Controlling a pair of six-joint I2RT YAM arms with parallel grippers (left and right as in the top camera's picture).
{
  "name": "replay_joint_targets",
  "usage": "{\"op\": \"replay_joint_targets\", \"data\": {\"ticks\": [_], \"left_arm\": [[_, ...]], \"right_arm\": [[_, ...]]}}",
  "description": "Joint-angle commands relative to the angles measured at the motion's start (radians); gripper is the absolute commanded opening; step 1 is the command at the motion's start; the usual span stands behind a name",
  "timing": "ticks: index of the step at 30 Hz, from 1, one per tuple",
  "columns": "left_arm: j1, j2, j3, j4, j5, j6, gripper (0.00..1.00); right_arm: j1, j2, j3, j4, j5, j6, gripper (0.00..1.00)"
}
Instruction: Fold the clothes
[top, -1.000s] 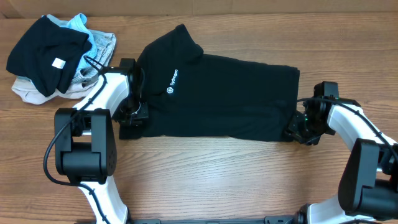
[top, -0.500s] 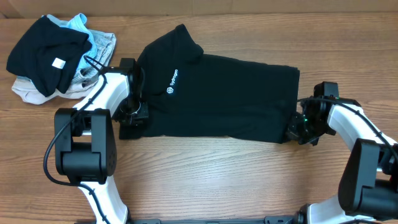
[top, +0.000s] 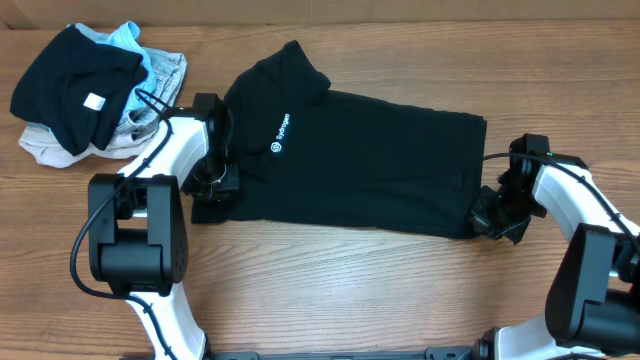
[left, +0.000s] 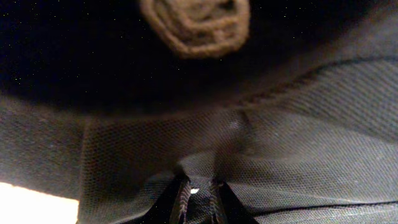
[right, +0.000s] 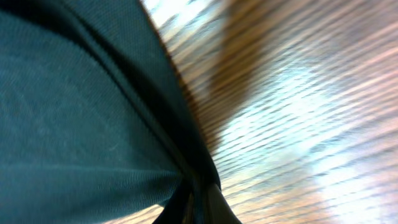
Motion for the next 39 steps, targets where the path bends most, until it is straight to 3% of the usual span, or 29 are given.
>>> {"op": "replay_joint_targets", "data": {"ticks": [1, 6, 9, 16, 30, 34, 39], "left_arm": [[0.0, 0.013, -0.026, 0.012, -0.04, 0.001, 0.17], [0.006, 0.013, -0.026, 0.012, -0.039, -0.007, 0.18], [0.006, 0.013, -0.026, 0.013, -0.038, -0.006, 0.18], [0.006, 0.013, -0.026, 0.016, -0.03, -0.006, 0.18], [0.006, 0.013, -0.026, 0.021, -0.031, -0.006, 0.18], [0.006, 0.013, -0.026, 0.023, -0.03, -0.006, 0.18], [0.006, 0.013, -0.026, 0.024, -0.031, -0.006, 0.18]], "right_arm": [[-0.009, -0.026, 0.023, -0.007, 0.09, 0.047, 0.04], [-0.009, -0.026, 0.023, -0.044, 0.072, 0.041, 0.05], [-0.009, -0.026, 0.023, -0.038, 0.016, 0.004, 0.22], [0.002, -0.025, -0.006, 0.145, -0.106, -0.082, 0.31], [0.011, -0.009, -0.039, 0.151, -0.081, -0.09, 0.32], [0.011, -0.008, -0.039, 0.174, -0.013, -0.089, 0.4], [0.012, -0.008, -0.039, 0.21, -0.049, -0.09, 0.39]]}}
